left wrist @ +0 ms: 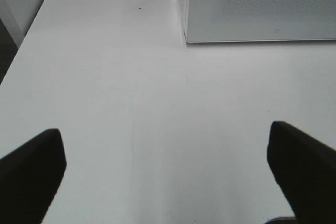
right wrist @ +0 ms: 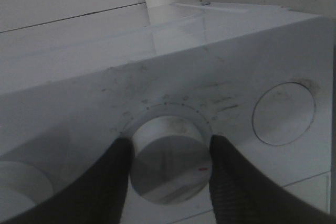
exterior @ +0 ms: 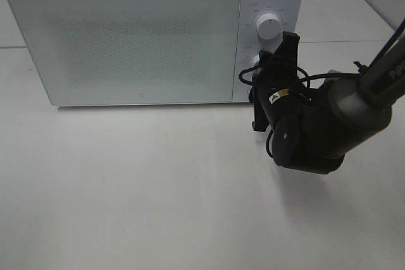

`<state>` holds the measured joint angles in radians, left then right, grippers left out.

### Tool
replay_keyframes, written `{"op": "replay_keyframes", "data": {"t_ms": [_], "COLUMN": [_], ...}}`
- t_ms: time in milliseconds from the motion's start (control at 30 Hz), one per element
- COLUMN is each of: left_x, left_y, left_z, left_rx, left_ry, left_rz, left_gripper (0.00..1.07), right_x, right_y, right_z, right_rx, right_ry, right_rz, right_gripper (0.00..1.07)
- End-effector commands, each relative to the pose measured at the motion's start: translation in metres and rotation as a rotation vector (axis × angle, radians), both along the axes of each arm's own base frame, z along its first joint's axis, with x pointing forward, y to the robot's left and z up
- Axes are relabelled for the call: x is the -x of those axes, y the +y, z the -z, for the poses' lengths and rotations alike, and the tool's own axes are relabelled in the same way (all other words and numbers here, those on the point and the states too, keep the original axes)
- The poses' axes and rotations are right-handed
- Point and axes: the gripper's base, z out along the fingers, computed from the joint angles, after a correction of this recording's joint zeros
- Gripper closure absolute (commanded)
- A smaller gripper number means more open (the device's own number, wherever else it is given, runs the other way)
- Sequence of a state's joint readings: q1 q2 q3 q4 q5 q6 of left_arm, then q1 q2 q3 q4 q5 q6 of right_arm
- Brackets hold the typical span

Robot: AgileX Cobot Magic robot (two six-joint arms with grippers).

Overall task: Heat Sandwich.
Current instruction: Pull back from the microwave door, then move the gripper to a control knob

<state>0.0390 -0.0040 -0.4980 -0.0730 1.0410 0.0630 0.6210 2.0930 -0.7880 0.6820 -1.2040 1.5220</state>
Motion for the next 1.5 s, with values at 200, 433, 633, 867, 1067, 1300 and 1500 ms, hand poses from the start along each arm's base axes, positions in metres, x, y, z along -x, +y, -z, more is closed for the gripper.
{"op": "replay_keyframes", "data": {"t_ms": [200,433,633,867,1067,1300,1500], "left_x": [0.004,0.004,0.004,0.004,0.004,0.004,0.004], "left_y": [0.0,0.0,0.0,0.0,0.0,0.0,0.0], "left_z": [0.001,0.001,0.001,0.001,0.001,0.001,0.001], "left_rx": [0.005,0.005,0.005,0.005,0.005,0.005,0.005], "left_ry": [-0.027,-0.027,-0.027,-0.027,-0.027,-0.027,-0.027], "left_rz": [0.001,0.001,0.001,0.001,0.001,0.001,0.001], "left_gripper": [0.05,0.05,0.05,0.05,0.05,0.05,0.05], "right_x": [-0.005,-0.005,-0.005,-0.005,-0.005,0.001,0.011], "right_y": [0.001,0.001,0.001,0.0,0.001,-0.001,-0.004], "right_z": [-0.013,-0.013,-0.014,-0.014,-0.014,-0.01,-0.016], "right_rx": [0.014,0.034,0.084,0.132,0.188,0.212,0.226], "right_ry": [-0.112,-0.113,-0.117,-0.116,-0.11,-0.105,-0.105], "right_rz": [0.008,-0.001,-0.004,-0.004,-0.021,-0.046,-0.082], "right_gripper": [1.02,0.98,0.86,0.59,0.24,0.23,0.25]}}
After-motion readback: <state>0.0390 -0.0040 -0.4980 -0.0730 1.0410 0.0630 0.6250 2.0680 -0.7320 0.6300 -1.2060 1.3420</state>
